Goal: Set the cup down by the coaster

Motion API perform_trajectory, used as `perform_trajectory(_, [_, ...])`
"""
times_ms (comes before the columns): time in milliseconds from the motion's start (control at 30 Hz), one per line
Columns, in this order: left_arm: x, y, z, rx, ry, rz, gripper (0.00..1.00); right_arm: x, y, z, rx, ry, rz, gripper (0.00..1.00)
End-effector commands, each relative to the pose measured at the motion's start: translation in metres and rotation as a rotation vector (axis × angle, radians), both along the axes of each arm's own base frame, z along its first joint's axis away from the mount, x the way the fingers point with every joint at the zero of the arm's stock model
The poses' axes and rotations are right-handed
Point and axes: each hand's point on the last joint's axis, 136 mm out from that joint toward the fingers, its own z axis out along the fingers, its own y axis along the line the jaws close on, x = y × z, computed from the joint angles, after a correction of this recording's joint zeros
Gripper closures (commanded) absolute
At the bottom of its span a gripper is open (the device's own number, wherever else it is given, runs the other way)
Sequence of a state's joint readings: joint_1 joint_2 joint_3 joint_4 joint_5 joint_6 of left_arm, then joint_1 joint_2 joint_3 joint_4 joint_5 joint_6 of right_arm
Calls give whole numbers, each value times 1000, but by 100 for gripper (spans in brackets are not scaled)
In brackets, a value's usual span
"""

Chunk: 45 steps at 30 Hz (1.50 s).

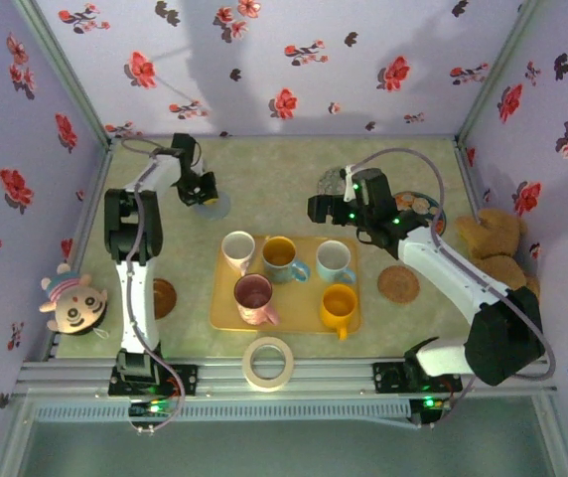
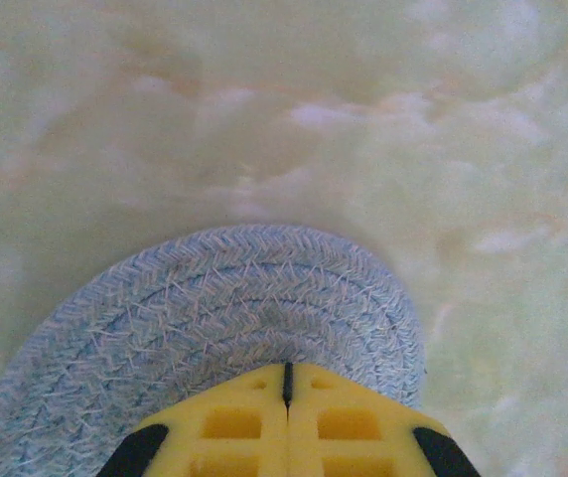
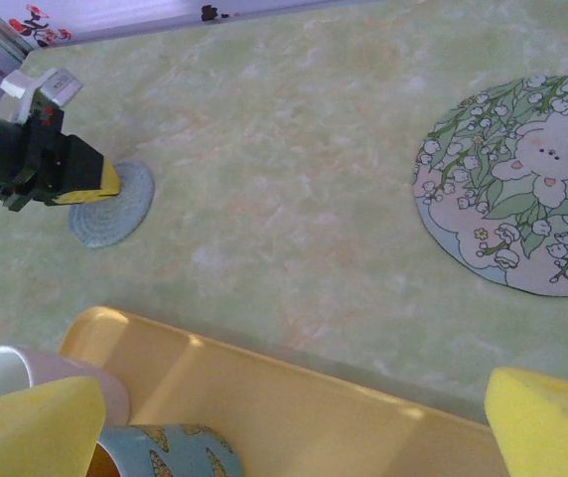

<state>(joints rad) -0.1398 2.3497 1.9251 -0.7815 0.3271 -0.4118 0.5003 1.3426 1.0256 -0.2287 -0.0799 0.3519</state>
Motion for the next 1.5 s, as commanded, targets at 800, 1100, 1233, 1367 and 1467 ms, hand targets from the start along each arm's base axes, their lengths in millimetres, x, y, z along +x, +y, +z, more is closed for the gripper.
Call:
perform_trajectory(800, [-6,-122,-25,-209,58,-289,100,3,-16,-3,-41,-38,-79,1])
perform_trajectory(1100, [-9,-139,-32,-316,88,-292,100,5,-18,-5,-50,-43,-95,1])
perform_trajectory(1233, [-10,-139,-35,-320,99,-290,99,6,-20,-8,-56,-40,-102,1])
perform_trajectory(1367, [-9,-140,-28,-322,89,-294,95,6,-20,-8,-58,-41,-104,1])
perform_trajectory(1467, [-7,-140,-18,-324,73,-293,91,6,-20,-9,-60,-38,-103,1])
